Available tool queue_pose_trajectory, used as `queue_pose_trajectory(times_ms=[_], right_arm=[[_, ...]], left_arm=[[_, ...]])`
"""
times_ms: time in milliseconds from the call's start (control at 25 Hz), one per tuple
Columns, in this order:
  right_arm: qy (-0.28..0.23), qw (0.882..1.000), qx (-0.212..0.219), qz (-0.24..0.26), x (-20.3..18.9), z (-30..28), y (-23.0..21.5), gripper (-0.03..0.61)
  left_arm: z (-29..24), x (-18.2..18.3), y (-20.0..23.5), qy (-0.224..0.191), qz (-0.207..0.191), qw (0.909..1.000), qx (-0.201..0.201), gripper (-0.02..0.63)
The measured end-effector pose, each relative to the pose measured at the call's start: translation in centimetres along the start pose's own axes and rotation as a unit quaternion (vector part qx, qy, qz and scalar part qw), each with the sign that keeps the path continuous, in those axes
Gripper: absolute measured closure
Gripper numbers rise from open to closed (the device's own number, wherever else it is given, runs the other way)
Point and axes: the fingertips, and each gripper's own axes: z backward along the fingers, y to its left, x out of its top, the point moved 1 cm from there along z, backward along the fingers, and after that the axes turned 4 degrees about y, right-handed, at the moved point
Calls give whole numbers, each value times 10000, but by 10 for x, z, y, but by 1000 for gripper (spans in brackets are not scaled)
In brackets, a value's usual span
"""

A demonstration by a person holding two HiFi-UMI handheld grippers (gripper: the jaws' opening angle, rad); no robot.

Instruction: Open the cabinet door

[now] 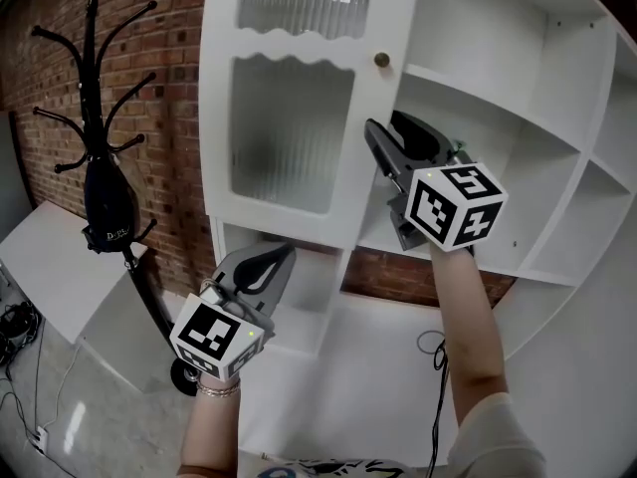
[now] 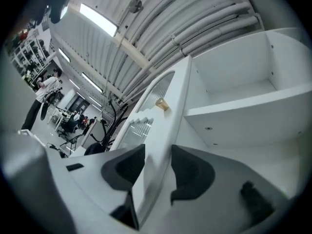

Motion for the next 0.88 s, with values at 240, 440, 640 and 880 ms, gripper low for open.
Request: queue_pose_trajectory(times_ms=[240, 440, 640, 880], right_arm=[[-283, 9969, 332, -652, 12, 21, 12, 460], [-557, 9917, 734, -898, 25, 40, 34, 480], [-786, 9882, 1043, -802, 41, 56, 63, 485], [-996, 9796, 1526, -847, 57, 70, 98, 488]], left_arm=[[4, -1, -12, -16, 18, 9999, -106, 600], [17, 3, -22, -57, -167, 9998, -82, 600], [36, 15, -24, -82, -342, 9993, 135, 600], [67, 14, -17, 92, -283, 9983, 503, 600]])
